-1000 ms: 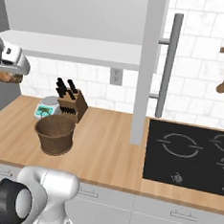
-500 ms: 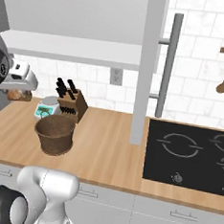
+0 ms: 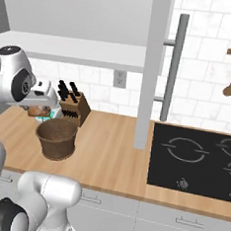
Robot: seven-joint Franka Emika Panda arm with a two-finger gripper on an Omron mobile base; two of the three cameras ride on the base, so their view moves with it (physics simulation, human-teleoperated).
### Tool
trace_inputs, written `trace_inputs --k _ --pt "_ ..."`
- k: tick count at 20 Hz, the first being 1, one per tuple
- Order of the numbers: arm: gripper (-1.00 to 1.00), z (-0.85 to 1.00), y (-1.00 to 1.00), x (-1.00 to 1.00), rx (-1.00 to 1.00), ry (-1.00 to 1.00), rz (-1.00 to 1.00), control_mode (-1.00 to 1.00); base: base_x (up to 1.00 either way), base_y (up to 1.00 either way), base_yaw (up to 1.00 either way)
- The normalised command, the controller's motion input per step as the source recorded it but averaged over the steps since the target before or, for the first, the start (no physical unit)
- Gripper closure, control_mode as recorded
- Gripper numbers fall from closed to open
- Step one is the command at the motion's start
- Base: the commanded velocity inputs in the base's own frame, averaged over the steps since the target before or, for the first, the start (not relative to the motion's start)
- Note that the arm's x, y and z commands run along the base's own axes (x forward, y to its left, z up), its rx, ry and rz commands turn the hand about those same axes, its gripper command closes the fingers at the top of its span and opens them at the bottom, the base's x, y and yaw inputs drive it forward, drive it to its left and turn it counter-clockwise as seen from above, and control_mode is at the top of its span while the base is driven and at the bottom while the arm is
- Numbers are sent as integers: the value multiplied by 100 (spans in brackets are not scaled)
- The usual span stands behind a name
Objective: Open the cabinet, pick up the bread from the cabinet and place it in the basket. Then move the basket to the dining counter.
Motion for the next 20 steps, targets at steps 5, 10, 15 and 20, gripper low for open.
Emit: trace_inputs --k 5,10,15,20 --pt "100 -66 -7 49 0 10 0 -100 0 0 0" --pt "100 -57 -2 52 0 7 0 -100 0 0 0" --pt "100 -53 -4 33 0 11 -1 -100 0 0 0" --pt "100 -50 0 23 0 10 -1 -100 0 0 0"
